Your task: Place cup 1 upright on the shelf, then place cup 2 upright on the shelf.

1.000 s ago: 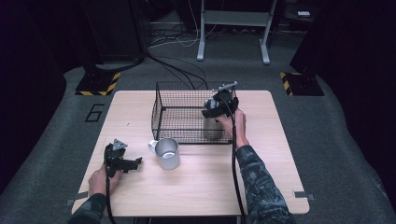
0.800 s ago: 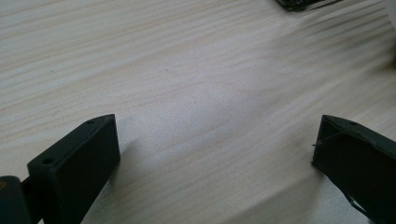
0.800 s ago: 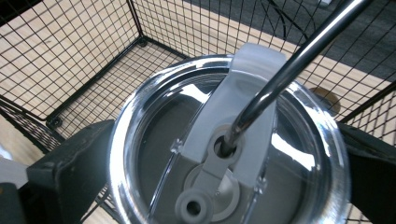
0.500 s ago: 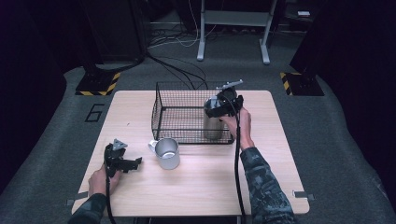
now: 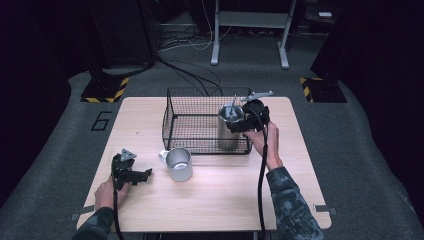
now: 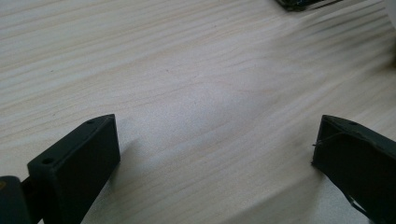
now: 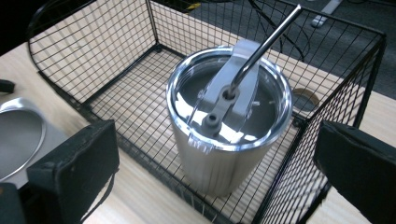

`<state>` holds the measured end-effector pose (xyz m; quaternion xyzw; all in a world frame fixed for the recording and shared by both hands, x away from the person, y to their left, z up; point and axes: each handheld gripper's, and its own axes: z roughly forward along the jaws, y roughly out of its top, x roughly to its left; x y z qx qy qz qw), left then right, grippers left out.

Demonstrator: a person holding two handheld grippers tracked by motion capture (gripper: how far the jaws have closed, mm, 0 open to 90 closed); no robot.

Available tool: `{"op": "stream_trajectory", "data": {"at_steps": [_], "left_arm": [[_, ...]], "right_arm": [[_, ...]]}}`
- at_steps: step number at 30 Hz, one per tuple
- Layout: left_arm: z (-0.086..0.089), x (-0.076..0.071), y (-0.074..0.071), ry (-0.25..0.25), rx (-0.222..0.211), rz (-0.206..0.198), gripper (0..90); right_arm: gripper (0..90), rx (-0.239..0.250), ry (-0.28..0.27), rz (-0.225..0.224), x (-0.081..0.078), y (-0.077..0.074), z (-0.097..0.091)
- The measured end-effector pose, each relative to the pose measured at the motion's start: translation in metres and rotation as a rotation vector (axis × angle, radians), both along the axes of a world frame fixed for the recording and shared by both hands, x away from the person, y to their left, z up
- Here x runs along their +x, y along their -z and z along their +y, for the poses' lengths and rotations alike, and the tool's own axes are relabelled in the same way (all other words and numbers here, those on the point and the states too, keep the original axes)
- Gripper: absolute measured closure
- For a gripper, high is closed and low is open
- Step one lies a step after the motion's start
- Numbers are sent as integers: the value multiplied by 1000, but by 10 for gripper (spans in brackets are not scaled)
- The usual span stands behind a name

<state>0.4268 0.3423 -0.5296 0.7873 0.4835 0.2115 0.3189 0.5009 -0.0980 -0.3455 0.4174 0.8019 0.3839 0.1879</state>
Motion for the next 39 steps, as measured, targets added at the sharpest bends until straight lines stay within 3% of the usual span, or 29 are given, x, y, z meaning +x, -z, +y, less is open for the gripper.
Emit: {"op": "stream_trajectory", "data": {"at_steps": [9, 14, 19, 27, 35, 39], "left_arm": [[0, 0, 0, 0, 1, 1, 4], [0, 0, 0, 0, 1, 1, 4], [-2, -1, 1, -33, -24, -9, 4], [-2, -4, 2, -45, -27, -14, 4], [-1, -9, 2, -62, -26, -15, 4], [-2, -13, 2, -83, -30, -10, 4]], "right_arm": [[0, 9, -14, -1, -30, 6, -16], [0, 22, -5, -5, -46, 17, -25], [0, 42, -3, -25, -61, 28, -34], [0, 63, 19, -8, -77, 52, -52], [0, 45, 54, 19, -87, 100, -70], [0, -32, 84, 37, -89, 135, -76]]}}
